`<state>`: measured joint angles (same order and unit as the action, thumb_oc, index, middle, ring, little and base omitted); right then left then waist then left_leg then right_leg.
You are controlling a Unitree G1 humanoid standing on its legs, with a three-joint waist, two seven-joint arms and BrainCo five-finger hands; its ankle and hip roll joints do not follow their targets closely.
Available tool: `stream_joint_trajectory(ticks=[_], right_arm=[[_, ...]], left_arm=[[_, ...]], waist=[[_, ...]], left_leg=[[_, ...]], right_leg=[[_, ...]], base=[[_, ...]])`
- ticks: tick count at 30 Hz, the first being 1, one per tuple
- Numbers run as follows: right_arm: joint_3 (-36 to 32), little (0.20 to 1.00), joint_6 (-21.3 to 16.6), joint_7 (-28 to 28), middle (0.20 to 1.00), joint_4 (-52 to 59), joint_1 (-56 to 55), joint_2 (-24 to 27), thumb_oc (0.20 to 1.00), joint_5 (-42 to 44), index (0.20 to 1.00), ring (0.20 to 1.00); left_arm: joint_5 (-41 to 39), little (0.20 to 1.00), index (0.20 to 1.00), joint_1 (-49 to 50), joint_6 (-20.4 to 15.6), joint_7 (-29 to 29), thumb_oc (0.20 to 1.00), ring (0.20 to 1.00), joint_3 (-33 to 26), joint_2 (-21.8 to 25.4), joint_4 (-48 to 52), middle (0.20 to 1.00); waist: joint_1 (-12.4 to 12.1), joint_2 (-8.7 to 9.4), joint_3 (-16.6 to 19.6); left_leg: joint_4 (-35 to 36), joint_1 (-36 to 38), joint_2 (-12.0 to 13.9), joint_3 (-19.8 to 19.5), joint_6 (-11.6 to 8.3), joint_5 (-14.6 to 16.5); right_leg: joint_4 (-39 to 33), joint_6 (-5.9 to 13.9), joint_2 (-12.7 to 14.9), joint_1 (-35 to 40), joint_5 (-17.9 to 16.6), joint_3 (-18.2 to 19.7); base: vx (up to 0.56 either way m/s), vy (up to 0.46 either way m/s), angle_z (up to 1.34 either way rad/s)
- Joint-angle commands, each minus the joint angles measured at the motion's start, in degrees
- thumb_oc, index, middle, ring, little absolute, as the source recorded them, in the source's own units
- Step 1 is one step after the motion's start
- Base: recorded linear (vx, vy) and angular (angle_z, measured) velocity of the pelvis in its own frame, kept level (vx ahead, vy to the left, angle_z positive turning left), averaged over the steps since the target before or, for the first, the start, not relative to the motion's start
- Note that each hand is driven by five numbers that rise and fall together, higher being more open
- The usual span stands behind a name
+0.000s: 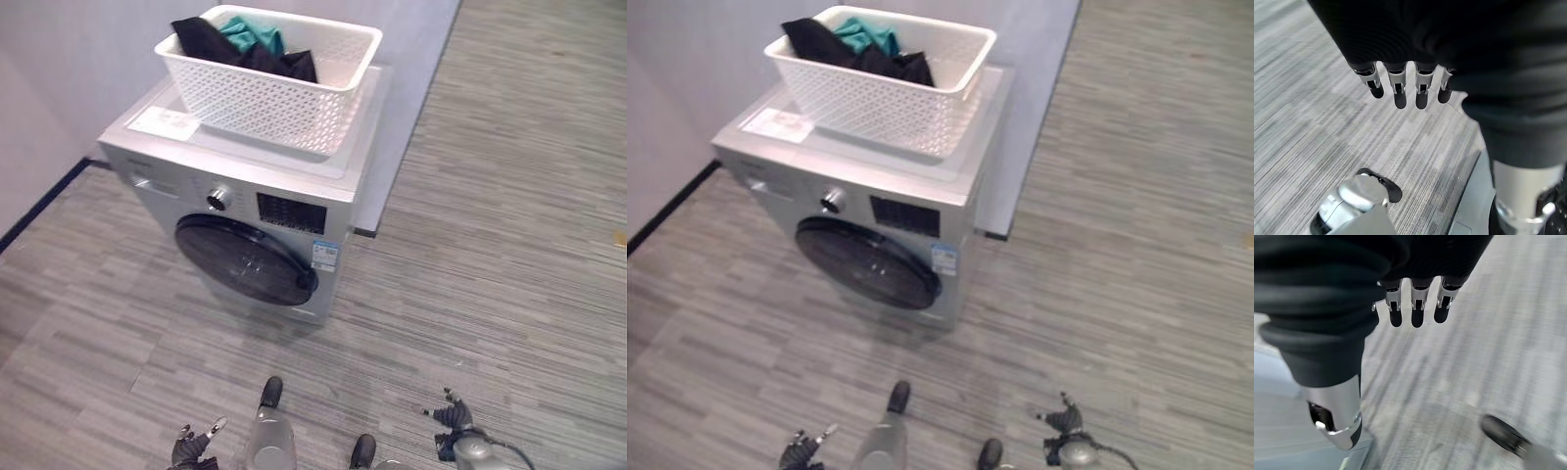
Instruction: Grab the laundry basket,head to the washer,open it,put in the laundry and shut it.
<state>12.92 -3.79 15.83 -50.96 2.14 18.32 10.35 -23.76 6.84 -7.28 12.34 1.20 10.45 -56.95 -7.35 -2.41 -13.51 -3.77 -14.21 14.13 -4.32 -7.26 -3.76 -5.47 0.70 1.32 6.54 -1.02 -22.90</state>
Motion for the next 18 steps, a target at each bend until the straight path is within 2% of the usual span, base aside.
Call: stream_joint_trajectory(ticks=[1,2,4,5,6,7,9,10,11,12,13,14,15,16,17,18], right_arm=[[-0.82,1.000,-2.31,0.73,1.000,5.55,0.63,1.11,1.000,-2.46,1.000,1.000],[-0.67,1.000,-2.98,0.38,1.000,9.63,1.32,1.94,1.000,-1.82,1.000,1.000],[-0.85,1.000,-3.36,0.13,1.000,11.06,1.73,2.25,1.000,-0.53,1.000,1.000],[-1.06,1.000,-3.58,-0.29,1.000,12.35,1.70,2.24,1.000,-0.05,1.000,1.000],[-1.96,1.000,-3.67,-0.51,1.000,15.71,1.15,2.84,1.000,-0.50,1.000,1.000],[-1.97,1.000,-3.65,-0.51,1.000,15.74,1.12,2.84,1.000,-0.51,1.000,1.000],[-2.92,1.000,-3.25,-0.26,1.000,18.65,0.11,3.63,1.000,-2.03,1.000,1.000],[-2.93,1.000,-3.23,-0.26,1.000,18.69,0.07,3.63,1.000,-2.03,1.000,1.000],[-3.24,1.000,-2.78,-0.35,1.000,19.68,0.68,3.46,1.000,-3.07,1.000,1.000],[-3.72,1.000,-2.36,-0.09,1.000,19.55,0.83,3.44,1.000,-3.78,1.000,1.000],[-3.74,1.000,-1.40,-0.12,1.000,20.28,0.81,3.36,1.000,-4.85,1.000,1.000],[-3.10,1.000,-0.91,-0.10,1.000,19.85,1.22,3.29,1.000,-6.08,1.000,1.000],[-2.57,1.000,-0.87,0.00,1.000,19.38,1.86,3.19,1.000,-6.77,1.000,1.000],[-2.56,1.000,-0.88,0.00,1.000,19.36,1.89,3.18,1.000,-6.77,1.000,1.000],[-0.53,1.000,-0.55,-0.60,1.000,18.72,4.15,2.98,1.000,-8.19,1.000,1.000],[-0.50,1.000,-0.57,-0.59,1.000,18.68,4.20,2.97,1.000,-8.19,1.000,1.000]], left_arm=[[1.03,1.000,1.000,-1.89,-1.92,0.45,1.000,1.000,1.40,3.62,0.69,1.000],[1.00,1.000,1.000,-2.35,-2.30,0.61,1.000,1.000,1.48,4.15,0.43,1.000],[0.97,1.000,1.000,-2.65,-2.40,0.77,1.000,1.000,1.77,4.22,0.62,1.000],[1.13,1.000,1.000,-2.77,-2.38,0.62,1.000,1.000,1.73,4.17,0.56,1.000],[1.52,1.000,1.000,-2.93,-2.56,0.71,1.000,1.000,1.95,3.86,0.30,1.000],[1.52,1.000,1.000,-2.92,-2.56,0.71,1.000,1.000,1.96,3.86,0.31,1.000],[3.01,1.000,1.000,-2.96,-2.60,0.44,1.000,1.000,2.66,4.10,1.37,1.000],[3.02,1.000,1.000,-2.95,-2.59,0.44,1.000,1.000,2.68,4.11,1.38,1.000],[3.56,1.000,1.000,-2.91,-2.46,0.14,1.000,1.000,3.11,4.93,3.10,1.000],[4.26,1.000,1.000,-3.14,-2.28,0.08,1.000,1.000,3.33,5.34,2.96,1.000],[4.33,1.000,1.000,-3.46,-1.86,-0.04,1.000,1.000,3.43,5.98,3.32,1.000],[4.14,1.000,1.000,-3.27,-1.70,-0.23,1.000,1.000,3.21,7.13,4.60,1.000],[4.28,1.000,1.000,-3.24,-1.58,-0.40,1.000,1.000,3.11,7.44,4.65,1.000],[4.29,1.000,1.000,-3.25,-1.58,-0.40,1.000,1.000,3.09,7.44,4.65,1.000],[5.20,1.000,1.000,-2.59,-1.51,-0.72,1.000,1.000,2.47,8.13,4.69,1.000],[5.20,1.000,1.000,-2.59,-1.50,-0.72,1.000,1.000,2.44,8.13,4.69,1.000]], waist=[[-0.44,3.47,-0.02],[-0.80,4.15,0.08],[-0.82,4.36,0.10],[-0.77,4.31,0.50],[-0.29,4.15,1.66],[-0.31,4.16,1.66],[-0.43,4.15,2.21],[-0.47,4.19,2.22],[-1.71,4.57,2.73],[-1.90,4.95,2.81],[-1.74,5.24,2.69],[-1.21,4.99,2.47],[-1.17,4.62,2.35],[-1.23,4.64,2.33],[-1.53,4.44,2.27],[-1.54,4.41,2.20]], left_leg=[[-1.54,-2.03,1.36,-2.71,-0.57,-3.49],[0.53,-2.10,2.29,-5.12,-0.91,-3.43],[1.06,-2.28,2.74,-5.48,-0.94,-3.36],[1.43,-1.71,2.82,-4.76,-0.77,-3.06],[0.78,-1.16,3.02,-1.53,-0.81,-2.48],[0.78,-1.14,3.00,-1.50,-0.80,-2.47],[-3.06,-1.21,1.05,0.37,-0.36,-1.02],[-3.14,-1.23,1.00,0.41,-0.32,-0.96],[-3.97,0.42,-2.40,0.97,1.81,2.57],[-4.55,0.74,-3.69,1.36,2.70,3.46],[-5.03,1.12,-5.34,1.52,3.89,4.21],[-4.53,2.27,-7.61,0.94,6.23,5.13],[-4.04,3.13,-8.14,0.86,6.81,5.44],[-4.03,3.16,-8.13,0.93,6.81,5.46],[-2.12,5.38,-8.45,1.46,7.39,5.92],[-2.06,5.49,-8.40,1.49,7.38,5.91]], right_leg=[[0.47,1.98,3.67,3.00,9.28,4.71],[0.47,2.28,4.31,3.39,9.64,4.79],[0.47,2.60,5.11,3.68,9.81,4.48],[0.47,2.99,5.79,4.02,9.62,4.10],[0.84,4.46,8.40,5.15,8.91,2.23],[0.83,4.47,8.42,5.16,8.90,2.24],[3.98,5.34,12.27,5.05,7.81,1.30],[4.02,5.38,12.36,5.02,7.82,1.33],[8.46,6.44,16.76,3.32,6.24,1.82],[11.57,7.12,18.98,2.17,3.35,1.82],[15.15,6.95,20.36,0.66,1.02,2.94],[22.54,5.75,19.84,-3.79,-0.11,7.12],[23.18,5.98,19.16,-5.24,0.33,7.66],[23.26,5.98,19.17,-5.31,0.37,7.75],[18.02,6.04,18.02,-6.91,0.62,5.97],[17.93,6.02,17.96,-6.81,0.58,5.98]], base=[[0.18,0.154,0.19],[0.15,0.194,0.15],[0.14,0.186,0.08],[0.23,0.348,0.02],[0.23,0.349,0.04],[0.25,0.413,0.18],[0.15,0.295,0.32],[0.21,0.424,0.21],[0.20,0.432,0.12],[0.25,0.554,-0.09],[0.21,0.491,-0.26],[0.18,0.427,-0.13],[0.14,0.303,0.06],[0.15,0.181,0.19],[0.10,0.088,0.11],[0.13,0.093,-0.15]])
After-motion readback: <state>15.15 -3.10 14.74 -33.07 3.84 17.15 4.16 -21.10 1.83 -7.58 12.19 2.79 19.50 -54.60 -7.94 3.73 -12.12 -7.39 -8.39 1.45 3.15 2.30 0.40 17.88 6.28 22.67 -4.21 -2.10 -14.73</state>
